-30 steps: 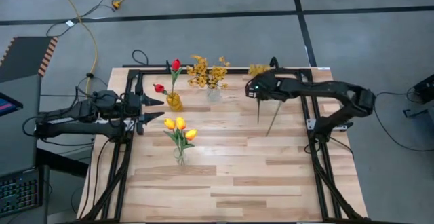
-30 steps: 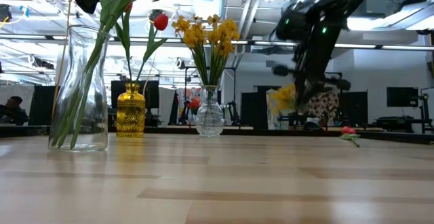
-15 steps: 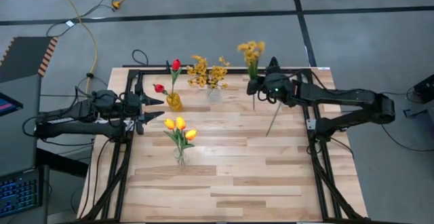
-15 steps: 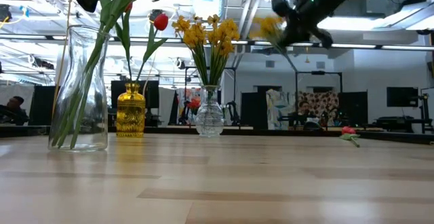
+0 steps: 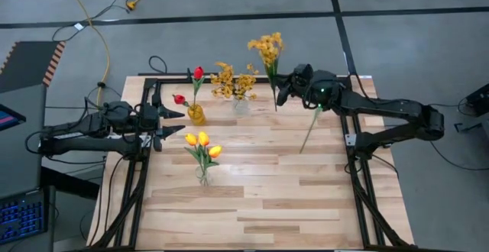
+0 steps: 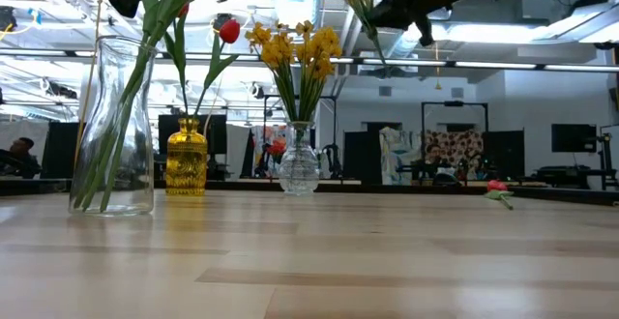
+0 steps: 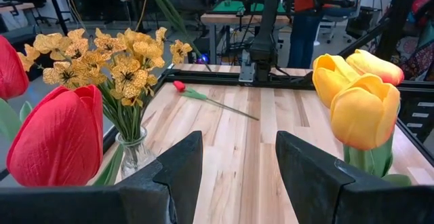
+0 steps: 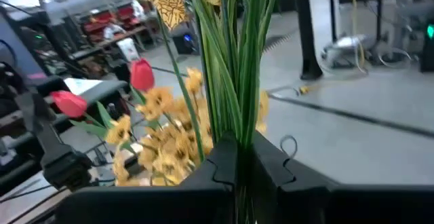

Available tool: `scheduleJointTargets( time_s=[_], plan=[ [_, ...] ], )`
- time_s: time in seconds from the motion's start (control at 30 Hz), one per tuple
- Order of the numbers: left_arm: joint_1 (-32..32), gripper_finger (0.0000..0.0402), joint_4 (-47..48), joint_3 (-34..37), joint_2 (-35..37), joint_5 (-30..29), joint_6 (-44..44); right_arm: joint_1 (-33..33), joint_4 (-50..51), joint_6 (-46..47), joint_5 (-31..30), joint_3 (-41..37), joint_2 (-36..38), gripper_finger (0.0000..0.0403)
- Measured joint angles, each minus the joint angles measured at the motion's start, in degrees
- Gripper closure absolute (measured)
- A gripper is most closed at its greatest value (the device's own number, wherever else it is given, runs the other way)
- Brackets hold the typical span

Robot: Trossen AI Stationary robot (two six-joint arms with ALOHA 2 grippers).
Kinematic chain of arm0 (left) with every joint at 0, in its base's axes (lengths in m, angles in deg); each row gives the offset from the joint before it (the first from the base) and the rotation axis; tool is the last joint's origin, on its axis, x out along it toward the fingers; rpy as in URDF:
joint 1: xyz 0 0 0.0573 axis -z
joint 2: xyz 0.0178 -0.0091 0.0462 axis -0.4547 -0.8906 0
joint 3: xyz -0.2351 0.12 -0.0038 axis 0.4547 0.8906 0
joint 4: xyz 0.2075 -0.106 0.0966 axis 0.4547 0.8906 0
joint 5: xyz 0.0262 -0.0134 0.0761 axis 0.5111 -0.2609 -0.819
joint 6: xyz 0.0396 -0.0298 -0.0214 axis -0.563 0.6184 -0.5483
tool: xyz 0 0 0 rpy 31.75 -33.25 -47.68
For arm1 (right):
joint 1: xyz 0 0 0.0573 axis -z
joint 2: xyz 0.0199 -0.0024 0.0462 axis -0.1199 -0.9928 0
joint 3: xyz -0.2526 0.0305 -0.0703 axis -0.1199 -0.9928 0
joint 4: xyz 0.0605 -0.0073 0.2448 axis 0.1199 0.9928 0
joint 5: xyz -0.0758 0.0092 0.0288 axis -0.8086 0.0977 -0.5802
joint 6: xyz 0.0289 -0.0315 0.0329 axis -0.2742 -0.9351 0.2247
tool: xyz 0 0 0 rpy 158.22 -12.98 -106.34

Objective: Sort flowers into vase by color
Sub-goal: Put the yellow flowers into the top transparent vase

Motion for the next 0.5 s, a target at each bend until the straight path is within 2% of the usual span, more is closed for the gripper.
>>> scheduleJointTargets(
  time_s=[0.27,0.37,0.5],
  plan=[
    [0.01,0.0226,0.0,0.0,0.0,0.0,0.0,0.91,-6.79,-6.15,5.37,-0.15,-0.84,0.0359],
    [0.01,0.0226,0.0,0.0,0.0,0.0,0.0,0.91,-17.08,-7.57,9.2,-3.73,-2.68,0.0359],
    [0.02,0.0226,0.01,0.0,0.0,0.0,0.48,1.83,-38.21,-7.9,15.21,-11.7,-5.72,0.0359]
  ],
)
